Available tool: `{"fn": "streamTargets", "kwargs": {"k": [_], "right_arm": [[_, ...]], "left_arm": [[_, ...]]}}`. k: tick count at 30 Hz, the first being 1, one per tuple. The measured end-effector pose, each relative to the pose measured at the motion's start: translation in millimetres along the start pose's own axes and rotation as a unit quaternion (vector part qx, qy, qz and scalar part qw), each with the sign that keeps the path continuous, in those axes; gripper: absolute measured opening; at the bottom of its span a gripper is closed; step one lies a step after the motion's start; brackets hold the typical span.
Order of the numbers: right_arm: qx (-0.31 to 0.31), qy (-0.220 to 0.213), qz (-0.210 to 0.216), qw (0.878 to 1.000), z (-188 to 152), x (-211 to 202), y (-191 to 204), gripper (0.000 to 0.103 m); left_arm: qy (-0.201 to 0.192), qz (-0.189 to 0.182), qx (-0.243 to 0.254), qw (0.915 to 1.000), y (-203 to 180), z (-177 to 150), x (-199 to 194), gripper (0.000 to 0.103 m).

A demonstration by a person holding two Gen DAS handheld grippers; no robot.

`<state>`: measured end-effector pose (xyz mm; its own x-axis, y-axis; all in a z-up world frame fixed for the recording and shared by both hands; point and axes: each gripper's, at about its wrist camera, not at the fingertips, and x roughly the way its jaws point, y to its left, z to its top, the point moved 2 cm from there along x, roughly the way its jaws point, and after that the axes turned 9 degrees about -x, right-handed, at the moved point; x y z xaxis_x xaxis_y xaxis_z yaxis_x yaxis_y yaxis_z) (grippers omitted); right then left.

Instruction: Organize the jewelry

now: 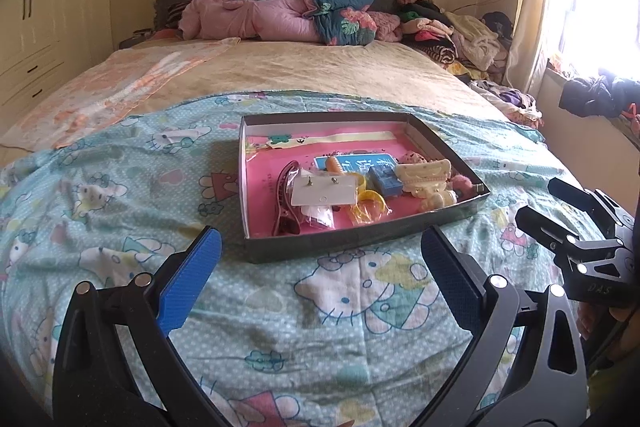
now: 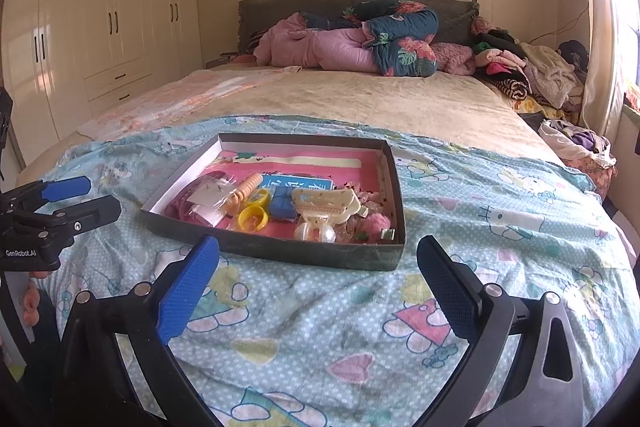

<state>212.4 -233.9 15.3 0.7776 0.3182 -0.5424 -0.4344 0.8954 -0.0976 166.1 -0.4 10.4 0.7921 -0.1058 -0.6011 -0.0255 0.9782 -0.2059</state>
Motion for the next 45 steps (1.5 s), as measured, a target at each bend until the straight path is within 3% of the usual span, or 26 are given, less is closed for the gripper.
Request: {"fn": "streamTargets", "kwargs": {"k": [12, 22, 27, 41, 45], "right_arm": [[0.011, -0.028, -0.004, 1.0, -12.1, -27.2, 13.4, 0.097], [-0.013, -0.065, -0.042, 0.997, -23.7, -43.4, 25.7, 0.097], [-0.003, -0.067, -0.035, 0.997, -32.4, -44.9, 29.4, 0.097], [-0.006, -0.133, -0.08, 0.988, -59.5, -68.3, 43.1, 0.097], [-0.011, -0.135, -0.082, 0.987, -63.5, -69.9, 44.1, 0.097]], "left_arm": [[-0.028, 0.017, 0.003, 0.9995, 2.8, -21.6, -18.8, 0.092], [-0.069, 0.001, -0.004, 0.9976, 3.0, -27.1, -35.9, 0.092], [-0.087, -0.002, 0.009, 0.9962, -1.2, -33.2, -42.9, 0.092], [-0.104, 0.008, 0.012, 0.9945, 1.9, -52.7, -48.0, 0.092], [-0.107, 0.009, 0.018, 0.994, 1.7, -58.3, -48.0, 0.092]]}}
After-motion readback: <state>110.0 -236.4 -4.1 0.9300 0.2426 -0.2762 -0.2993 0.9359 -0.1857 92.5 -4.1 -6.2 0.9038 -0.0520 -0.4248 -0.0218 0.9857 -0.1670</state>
